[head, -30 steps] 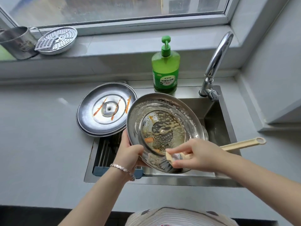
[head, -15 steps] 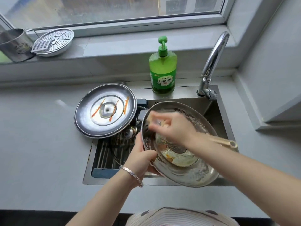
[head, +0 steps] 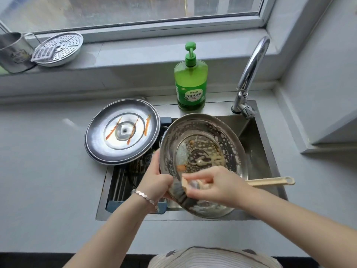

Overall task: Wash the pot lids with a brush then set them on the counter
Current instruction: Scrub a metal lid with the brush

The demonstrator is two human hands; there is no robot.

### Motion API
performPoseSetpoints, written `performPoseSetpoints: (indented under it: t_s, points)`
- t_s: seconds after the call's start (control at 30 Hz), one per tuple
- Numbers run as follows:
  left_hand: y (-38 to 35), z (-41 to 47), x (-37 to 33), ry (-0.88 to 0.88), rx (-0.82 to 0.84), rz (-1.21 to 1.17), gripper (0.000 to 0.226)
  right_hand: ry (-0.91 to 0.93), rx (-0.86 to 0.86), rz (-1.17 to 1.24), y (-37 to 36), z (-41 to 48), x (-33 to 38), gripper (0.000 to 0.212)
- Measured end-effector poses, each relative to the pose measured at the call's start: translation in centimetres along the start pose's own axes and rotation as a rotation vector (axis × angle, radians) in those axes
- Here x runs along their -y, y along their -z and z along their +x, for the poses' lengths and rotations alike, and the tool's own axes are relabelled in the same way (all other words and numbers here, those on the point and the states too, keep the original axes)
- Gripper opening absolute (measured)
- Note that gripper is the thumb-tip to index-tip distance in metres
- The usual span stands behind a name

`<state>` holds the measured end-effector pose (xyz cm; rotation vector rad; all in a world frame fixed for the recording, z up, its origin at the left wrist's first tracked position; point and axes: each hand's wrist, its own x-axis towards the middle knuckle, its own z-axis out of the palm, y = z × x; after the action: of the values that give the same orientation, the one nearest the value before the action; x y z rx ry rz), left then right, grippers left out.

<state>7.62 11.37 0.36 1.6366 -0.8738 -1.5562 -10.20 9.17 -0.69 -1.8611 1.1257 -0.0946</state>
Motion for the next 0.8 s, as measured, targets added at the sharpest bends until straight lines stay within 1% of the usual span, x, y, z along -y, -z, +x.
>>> performPoseSetpoints:
  t_s: [0.03, 0.07, 0.1, 0.13, 0.2, 0.23, 0.27, 0.33, 0.4, 0.43, 0.5, 0.57, 0.6, 0.63, 0.7, 0.77, 0.8]
  points:
    - [0.4, 0.4, -0.2, -0.01, -0.029, 0.042, 0.076, -0.046, 0.054, -0.068, 0.4, -0.2, -0.6, 0.034]
    - [0.7, 0.6, -0.4, -0.017, -0.061, 0.072, 0.074, -0.081, 0.059, -0.102, 0.9, -0.4, -1.1, 0.033]
    - [1.0, 0.9, -0.7, -0.016, -0.099, 0.081, 0.069, -0.111, 0.003, -0.079, 1.5, -0.4, -1.8, 0.035]
    - [1.3, 1.2, -1.1, -0.017, -0.137, 0.071, 0.062, -0.127, -0.1, -0.001, 2.1, -0.4, -2.2, 0.038]
    - [1.8, 1.9, -1.8, -0.06, -0.218, 0.058, 0.038, -0.13, -0.357, 0.141, 3.4, -0.1, -2.8, 0.043]
    - [1.9, 2.2, -2.2, -0.1, -0.269, 0.085, 0.025, -0.121, -0.469, 0.15, 4.0, 0.1, -2.6, 0.042]
    - [1.9, 2.7, -2.4, -0.144, -0.319, 0.143, 0.018, -0.118, -0.561, 0.135, 4.6, 0.5, -2.2, 0.039]
    - [1.5, 3.5, -2.8, -0.236, -0.388, 0.335, 0.026, -0.096, -0.707, 0.108, 5.3, 1.3, -0.9, 0.034]
    - [0.7, 3.5, -3.0, -0.325, -0.439, 0.553, 0.033, -0.057, -0.796, 0.097, 5.4, 2.3, 0.9, 0.026]
    - [0.4, 3.5, -3.0, -0.364, -0.454, 0.634, 0.032, -0.018, -0.817, 0.065, 5.1, 2.8, 1.9, 0.022]
    - [-0.4, 3.2, -3.1, -0.425, -0.462, 0.729, 0.027, 0.124, -0.843, -0.042, 4.3, 3.7, 3.9, 0.018]
    - [-0.8, 2.9, -3.1, -0.492, -0.447, 0.771, 0.025, 0.239, -0.846, -0.121, 3.6, 4.5, 4.6, 0.031]
    - [-0.7, 2.7, -3.2, -0.527, -0.438, 0.768, 0.028, 0.239, -0.85, -0.107, 3.7, 4.7, 4.3, 0.034]
    - [-0.6, 2.5, -3.3, -0.566, -0.428, 0.753, 0.03, 0.195, -0.851, -0.043, 4.1, 4.8, 3.7, 0.03]
    - [-0.3, 2.0, -3.1, -0.602, -0.425, 0.712, 0.031, 0.028, -0.828, 0.153, 5.4, 4.8, 1.9, 0.016]
    - [-0.2, 1.8, -2.6, -0.605, -0.442, 0.69, 0.032, -0.098, -0.83, 0.277, 6.1, 4.6, 0.3, 0.013]
    - [-0.3, 1.8, -2.3, -0.611, -0.445, 0.701, 0.028, -0.098, -0.831, 0.286, 6.1, 4.5, 0.3, 0.014]
